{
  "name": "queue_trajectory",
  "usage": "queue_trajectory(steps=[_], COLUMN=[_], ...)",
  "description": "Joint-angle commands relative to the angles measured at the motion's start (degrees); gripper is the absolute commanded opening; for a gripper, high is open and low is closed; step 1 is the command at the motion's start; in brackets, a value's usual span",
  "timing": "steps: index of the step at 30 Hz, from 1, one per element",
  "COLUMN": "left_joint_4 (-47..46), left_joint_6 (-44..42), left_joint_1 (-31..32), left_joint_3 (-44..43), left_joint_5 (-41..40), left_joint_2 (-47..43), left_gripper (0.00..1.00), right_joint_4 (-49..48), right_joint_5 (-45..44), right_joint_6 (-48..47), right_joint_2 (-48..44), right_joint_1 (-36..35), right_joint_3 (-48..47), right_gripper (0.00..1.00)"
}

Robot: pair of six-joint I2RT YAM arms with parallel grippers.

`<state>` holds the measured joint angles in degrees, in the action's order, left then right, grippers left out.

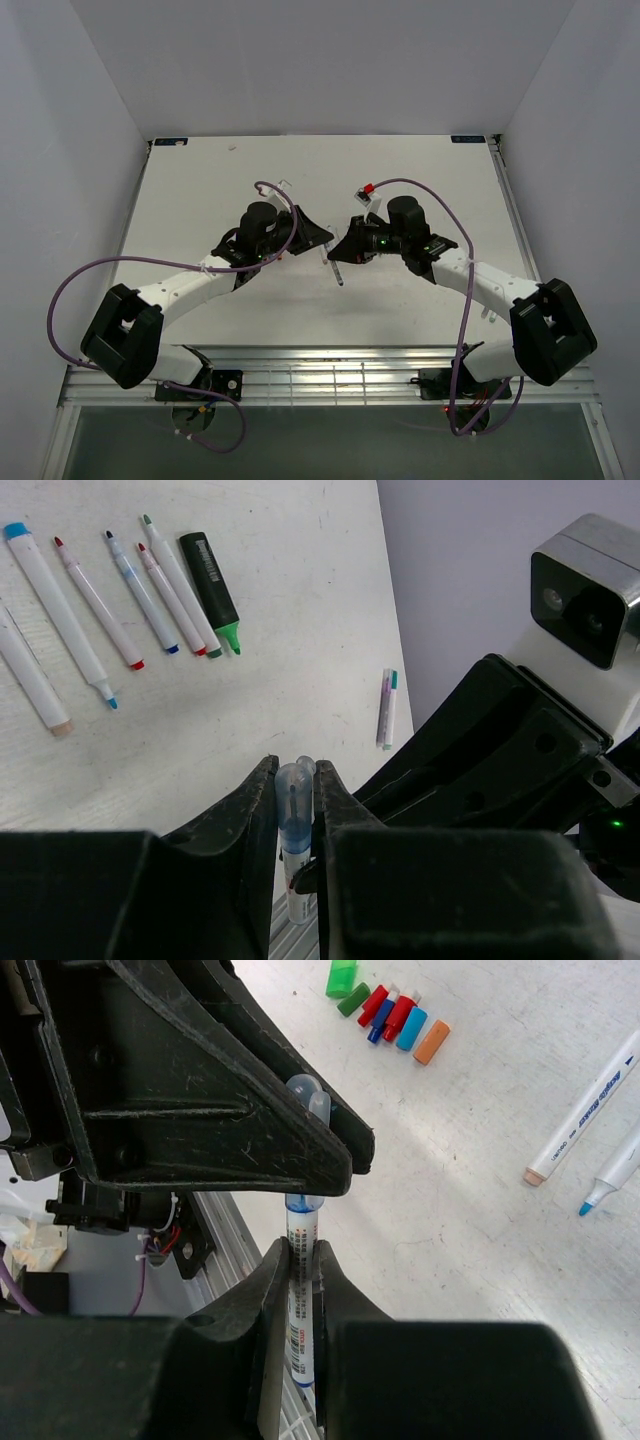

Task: Open the pen caps

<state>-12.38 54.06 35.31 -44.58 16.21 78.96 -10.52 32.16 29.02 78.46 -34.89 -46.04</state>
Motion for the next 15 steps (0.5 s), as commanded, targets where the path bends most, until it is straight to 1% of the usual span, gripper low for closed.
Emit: queue_trajectory(steps=[1, 2, 4, 5, 6, 8, 11, 12, 13, 14, 15], left_joint_4=[-2.21, -2.21, -2.21, -2.12, -2.12, -2.21, -2.12, -2.03, -2.03, -1.68, -0.81], left_joint_6=[0.86, 1.13, 2.18, 2.53, 3.23, 4.03, 5.26, 5.52, 5.61, 5.7, 5.62], left_joint_1=[0.64, 0.64, 0.64, 0.64, 0.64, 0.64, 0.64, 0.64, 0.64, 0.64, 0.64], left_joint_3=[0.1, 0.19, 0.19, 0.11, -0.07, -0.16, -0.86, -1.04, -1.3, -1.39, -1.56], left_joint_5=[2.34, 2.51, 2.6, 2.6, 2.51, 2.08, 2.25, 2.34, 2.51, 2.17, 1.73], left_joint_2=[-2.23, -2.14, -1.88, -1.88, -1.88, -1.88, -1.61, -1.44, -1.18, -1.18, -1.09], left_gripper=[0.0, 0.0, 0.0, 0.0, 0.0, 0.0, 0.0, 0.0, 0.0, 0.0, 0.0], right_joint_4=[-4.5, -4.42, -4.33, -4.42, -4.42, -5.2, -6.0, -6.0, -6.0, -5.74, -5.39], right_joint_5=[1.15, 0.71, 0.36, 0.36, 0.36, 1.06, 1.24, 1.15, 1.06, 0.8, 0.36], right_joint_6=[0.6, 0.43, -0.45, -0.8, -1.15, -1.42, -1.94, -2.03, -2.21, -2.3, -2.38], right_joint_2=[0.73, 0.82, 1.26, 1.44, 1.61, 2.14, 2.75, 3.02, 3.11, 3.28, 3.2], right_joint_1=[-0.26, -0.35, -0.26, -0.26, -0.26, -0.26, -0.26, -0.26, -0.35, -0.26, -0.35], right_joint_3=[0.42, 0.43, 0.51, 0.6, 0.69, 0.95, 1.04, 0.95, 0.95, 0.69, 0.69], right_gripper=[0.08, 0.1, 0.19, 0.27, 0.31, 0.36, 0.39, 0.38, 0.22, 0.11, 0.08])
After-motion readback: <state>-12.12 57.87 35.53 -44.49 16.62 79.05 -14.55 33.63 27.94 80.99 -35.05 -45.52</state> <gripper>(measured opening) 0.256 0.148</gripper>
